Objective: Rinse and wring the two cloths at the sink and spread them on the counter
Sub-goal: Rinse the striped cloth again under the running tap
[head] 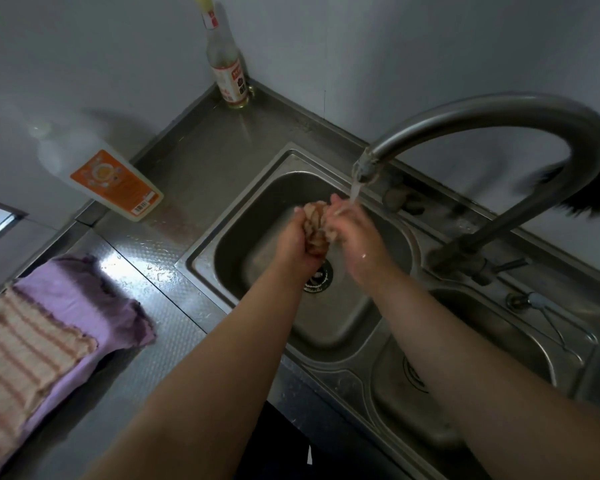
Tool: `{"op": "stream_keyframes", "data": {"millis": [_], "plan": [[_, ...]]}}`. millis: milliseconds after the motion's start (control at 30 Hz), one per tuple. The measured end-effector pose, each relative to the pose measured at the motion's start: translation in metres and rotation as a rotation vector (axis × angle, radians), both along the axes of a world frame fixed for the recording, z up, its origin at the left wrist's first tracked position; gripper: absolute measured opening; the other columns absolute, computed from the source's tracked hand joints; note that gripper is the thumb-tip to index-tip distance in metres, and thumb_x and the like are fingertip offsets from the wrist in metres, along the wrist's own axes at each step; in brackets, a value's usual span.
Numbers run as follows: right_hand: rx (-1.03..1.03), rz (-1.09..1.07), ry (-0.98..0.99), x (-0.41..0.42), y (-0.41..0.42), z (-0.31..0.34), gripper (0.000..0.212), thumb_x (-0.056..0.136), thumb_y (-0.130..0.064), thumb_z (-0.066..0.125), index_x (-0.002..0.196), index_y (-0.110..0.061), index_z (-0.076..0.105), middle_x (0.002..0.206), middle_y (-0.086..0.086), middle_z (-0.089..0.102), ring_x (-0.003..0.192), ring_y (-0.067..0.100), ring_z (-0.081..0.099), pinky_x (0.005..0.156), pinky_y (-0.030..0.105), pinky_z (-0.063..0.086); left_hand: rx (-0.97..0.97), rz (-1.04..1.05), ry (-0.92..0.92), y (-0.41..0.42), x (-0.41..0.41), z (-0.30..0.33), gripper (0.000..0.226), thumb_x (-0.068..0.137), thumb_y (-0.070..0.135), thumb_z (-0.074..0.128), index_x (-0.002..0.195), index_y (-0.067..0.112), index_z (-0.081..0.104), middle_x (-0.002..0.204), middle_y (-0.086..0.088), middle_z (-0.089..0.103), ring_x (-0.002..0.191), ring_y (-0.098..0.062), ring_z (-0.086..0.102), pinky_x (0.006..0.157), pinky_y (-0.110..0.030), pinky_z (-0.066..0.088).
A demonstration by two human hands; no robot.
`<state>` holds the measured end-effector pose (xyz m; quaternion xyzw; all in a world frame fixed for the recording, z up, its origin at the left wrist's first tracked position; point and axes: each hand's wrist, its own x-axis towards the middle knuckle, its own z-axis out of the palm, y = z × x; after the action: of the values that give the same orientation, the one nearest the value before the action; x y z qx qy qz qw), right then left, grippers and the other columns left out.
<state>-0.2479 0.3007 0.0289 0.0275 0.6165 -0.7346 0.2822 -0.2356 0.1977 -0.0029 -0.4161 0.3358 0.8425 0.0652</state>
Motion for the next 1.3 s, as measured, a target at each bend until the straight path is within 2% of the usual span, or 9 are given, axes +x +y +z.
{"op": "stream_keyframes", "data": {"millis": [67,167,267,501,801,868,968,1135,1302], "plan": [[0.134,0.063,0.076,0.008,-0.006,-0.005,0.024,0.097,-0.022,0.051,0.12,-0.013,0.053,0.143,-0.01,0.034,0.125,0.01,0.043,0.106,0.033,0.038,-0.002,-0.066,0.045,0.011,-0.004,0.012,0.046,0.102,0.041,0.036,0.105,0.004,0.064,0.094,-0.01,0.068,0.09,-0.021,0.064,0.087,-0.033,0.049],[0.223,-0.071,0.136,0.003,-0.011,-0.008,0.035,0.097,-0.036,0.049,0.126,-0.016,0.049,0.13,0.011,0.054,0.116,0.019,0.057,0.102,0.042,0.046,-0.268,-0.2,0.03,0.026,-0.008,0.023,0.039,0.101,0.037,0.039,0.098,0.007,0.064,0.081,-0.011,0.067,0.081,-0.026,0.064,0.076,-0.036,0.049],[0.299,-0.21,0.173,-0.007,-0.016,-0.001,0.026,0.101,-0.03,0.043,0.108,-0.01,0.057,0.1,0.013,0.065,0.096,0.023,0.064,0.093,0.044,0.051,-0.381,-0.203,0.0,0.034,-0.009,0.03,0.037,0.101,0.037,0.039,0.085,0.015,0.065,0.072,-0.007,0.066,0.07,-0.023,0.063,0.068,-0.035,0.049],[0.388,-0.144,0.135,-0.031,-0.018,0.006,0.03,0.099,-0.038,0.046,0.075,-0.023,0.055,0.078,0.001,0.06,0.08,0.016,0.062,0.081,0.035,0.051,-0.537,-0.224,-0.045,0.042,-0.008,0.035,0.045,0.104,0.033,0.029,0.073,0.013,0.054,0.055,-0.004,0.045,0.046,-0.015,0.04,0.042,-0.024,0.032],[0.391,-0.165,-0.015,-0.049,-0.017,0.003,0.04,0.099,-0.029,0.043,0.061,-0.021,0.045,0.059,-0.001,0.047,0.055,0.013,0.048,0.062,0.036,0.047,-0.495,-0.28,-0.017,0.041,-0.001,0.036,0.047,0.101,0.042,0.034,0.067,0.016,0.052,0.051,-0.002,0.043,0.042,-0.013,0.037,0.041,-0.023,0.029],[0.228,-0.171,-0.199,-0.048,-0.007,0.007,0.045,0.099,-0.035,0.043,0.058,-0.018,0.051,0.054,0.004,0.053,0.047,0.019,0.054,0.051,0.032,0.043,-0.374,-0.274,0.004,0.024,0.003,0.035,0.044,0.095,0.05,0.046,0.074,0.014,0.062,0.063,-0.01,0.056,0.056,-0.022,0.052,0.052,-0.026,0.041],[0.013,-0.093,-0.263,-0.049,0.024,0.005,0.052,0.102,-0.048,0.029,0.081,-0.016,0.064,0.069,0.003,0.073,0.068,0.015,0.072,0.065,0.031,0.057,-0.246,-0.278,0.038,-0.018,0.011,0.036,0.045,0.085,0.051,0.063,0.096,0.007,0.07,0.104,-0.019,0.069,0.095,-0.032,0.066,0.085,-0.037,0.053],[0.173,0.163,-0.137,-0.054,0.058,0.0,0.034,0.096,-0.041,0.047,0.106,-0.015,0.065,0.108,0.012,0.071,0.1,0.025,0.069,0.082,0.04,0.057,-0.129,-0.247,0.013,-0.064,0.021,0.036,0.01,0.096,0.016,0.054,0.101,0.008,0.058,0.1,-0.014,0.071,0.091,-0.023,0.07,0.082,-0.039,0.059],[0.236,0.401,-0.116,-0.053,0.072,0.005,0.032,0.086,-0.009,0.064,0.117,-0.009,0.063,0.112,0.012,0.069,0.1,0.022,0.068,0.077,0.03,0.06,-0.019,-0.032,0.022,-0.077,0.014,0.037,0.018,0.101,0.02,0.046,0.113,0.012,0.056,0.098,-0.014,0.07,0.097,-0.027,0.067,0.094,-0.048,0.051]]}}
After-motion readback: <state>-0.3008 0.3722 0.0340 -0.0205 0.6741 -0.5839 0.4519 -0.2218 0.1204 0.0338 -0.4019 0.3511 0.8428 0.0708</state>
